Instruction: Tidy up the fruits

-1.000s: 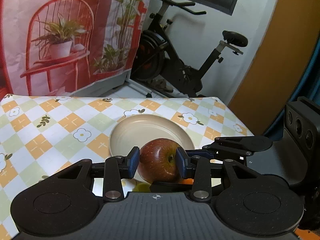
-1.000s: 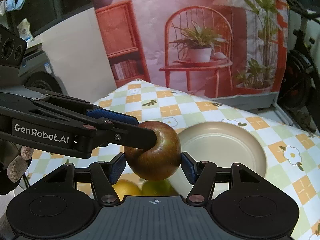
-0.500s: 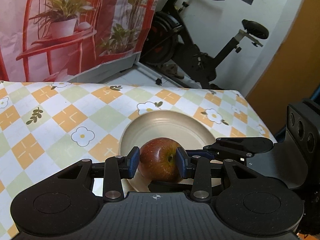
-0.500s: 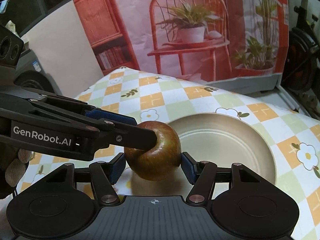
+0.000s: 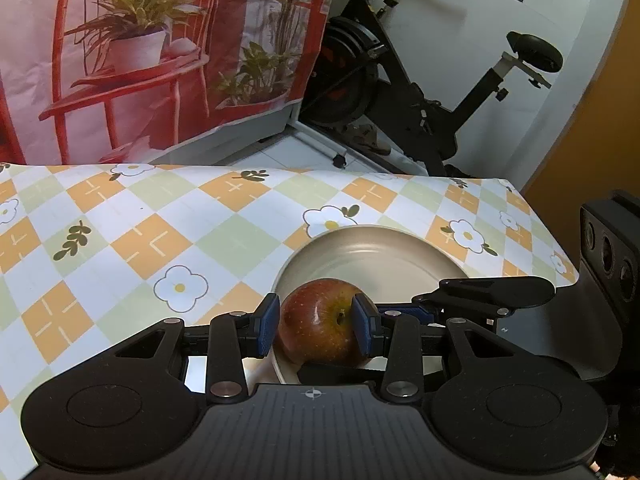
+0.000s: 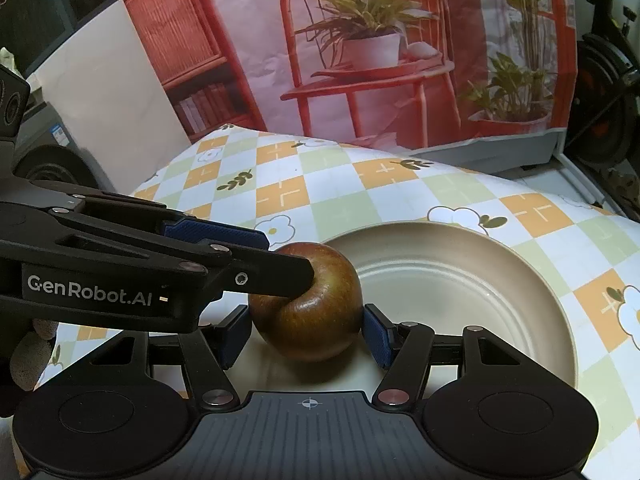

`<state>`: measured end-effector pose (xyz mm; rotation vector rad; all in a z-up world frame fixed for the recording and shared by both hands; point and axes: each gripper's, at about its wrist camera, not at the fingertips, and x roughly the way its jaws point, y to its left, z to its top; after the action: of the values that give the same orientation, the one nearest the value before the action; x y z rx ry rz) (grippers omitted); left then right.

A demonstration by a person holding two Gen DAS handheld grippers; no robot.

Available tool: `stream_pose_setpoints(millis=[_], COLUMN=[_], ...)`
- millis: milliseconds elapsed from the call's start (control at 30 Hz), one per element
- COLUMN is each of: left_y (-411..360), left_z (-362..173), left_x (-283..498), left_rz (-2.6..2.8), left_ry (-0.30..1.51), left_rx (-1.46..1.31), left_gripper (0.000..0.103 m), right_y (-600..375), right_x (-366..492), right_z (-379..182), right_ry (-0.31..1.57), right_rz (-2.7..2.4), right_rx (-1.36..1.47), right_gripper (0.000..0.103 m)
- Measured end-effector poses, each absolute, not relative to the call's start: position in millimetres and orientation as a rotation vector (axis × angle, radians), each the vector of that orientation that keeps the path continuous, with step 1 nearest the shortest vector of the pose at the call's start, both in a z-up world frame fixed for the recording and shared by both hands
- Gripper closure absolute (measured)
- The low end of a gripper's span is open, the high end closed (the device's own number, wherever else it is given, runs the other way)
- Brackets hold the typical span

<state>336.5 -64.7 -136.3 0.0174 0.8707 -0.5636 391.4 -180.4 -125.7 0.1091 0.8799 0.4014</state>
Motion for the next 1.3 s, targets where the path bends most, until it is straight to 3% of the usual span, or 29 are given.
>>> stream_pose_setpoints(millis=[267,733,1300], left_y=[-67.2,-70.0,-56.8], left_z=[-136.0,-133.2,-103.8], left_x=[336.8,322.6,249.0], left_rz=[-0.534,-0.45,-0.463], left_ry=[0.856,0.823,0.747], left_rx=[0.042,0.072,0.077], left_gripper=[0.061,0.06,0.06], right_y=[-182.8,-237.8,-250.0], right_x=[387.1,311.1,215.5], right_z=[-122.9,-89.3,-78.3], right_ry=[0.87,0.751,0.685], right_rz=[0.372,0.203,0.107], right_rx=[0.103,0.17,0.218], right_gripper=[0.039,0.038,0.039])
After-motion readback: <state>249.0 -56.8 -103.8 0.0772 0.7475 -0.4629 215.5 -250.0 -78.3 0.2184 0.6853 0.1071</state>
